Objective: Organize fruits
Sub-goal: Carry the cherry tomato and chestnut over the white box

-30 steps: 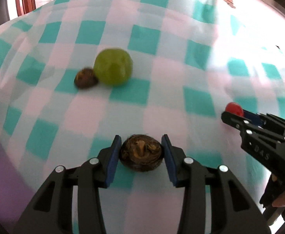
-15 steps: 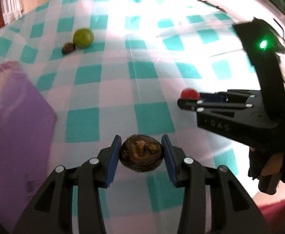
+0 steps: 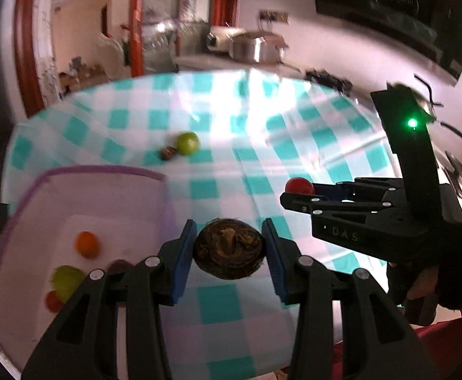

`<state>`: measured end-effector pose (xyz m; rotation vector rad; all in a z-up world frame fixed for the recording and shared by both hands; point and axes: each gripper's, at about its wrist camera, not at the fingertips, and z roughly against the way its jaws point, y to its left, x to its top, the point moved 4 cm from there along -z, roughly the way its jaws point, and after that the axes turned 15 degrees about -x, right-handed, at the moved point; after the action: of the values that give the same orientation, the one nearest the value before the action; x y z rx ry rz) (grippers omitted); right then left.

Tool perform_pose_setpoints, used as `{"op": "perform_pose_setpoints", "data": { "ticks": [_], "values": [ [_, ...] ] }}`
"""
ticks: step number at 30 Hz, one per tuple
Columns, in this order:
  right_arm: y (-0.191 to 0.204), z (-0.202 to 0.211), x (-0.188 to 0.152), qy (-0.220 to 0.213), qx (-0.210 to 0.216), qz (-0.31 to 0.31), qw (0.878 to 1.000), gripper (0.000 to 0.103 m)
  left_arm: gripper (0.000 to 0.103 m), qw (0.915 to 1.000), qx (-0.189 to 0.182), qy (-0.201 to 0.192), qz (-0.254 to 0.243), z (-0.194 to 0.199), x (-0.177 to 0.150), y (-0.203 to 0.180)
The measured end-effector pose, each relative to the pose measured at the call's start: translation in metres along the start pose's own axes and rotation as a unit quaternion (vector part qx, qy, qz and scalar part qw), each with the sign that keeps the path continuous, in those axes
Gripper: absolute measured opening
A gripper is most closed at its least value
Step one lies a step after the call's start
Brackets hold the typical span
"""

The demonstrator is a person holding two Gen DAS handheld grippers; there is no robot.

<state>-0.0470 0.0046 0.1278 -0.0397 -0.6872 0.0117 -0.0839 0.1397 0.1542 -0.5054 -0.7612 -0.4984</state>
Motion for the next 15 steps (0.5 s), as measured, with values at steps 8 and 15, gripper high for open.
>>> {"op": "perform_pose_setpoints", "data": {
  "ticks": [8,15],
  "values": [
    [0.079,0.026,0.024,-0.03,0.043,0.072,0.996,0.031,0.043,0.9929,0.076,-0.068,0.061,0.086,-0.015,0.056],
    [0.137,0.039,0.018,-0.024,0.089,0.137,0.986,0.031,0.043,0.9777,0.126,-0.085,0.145,0.123,-0.048,0.103]
  ]
}}
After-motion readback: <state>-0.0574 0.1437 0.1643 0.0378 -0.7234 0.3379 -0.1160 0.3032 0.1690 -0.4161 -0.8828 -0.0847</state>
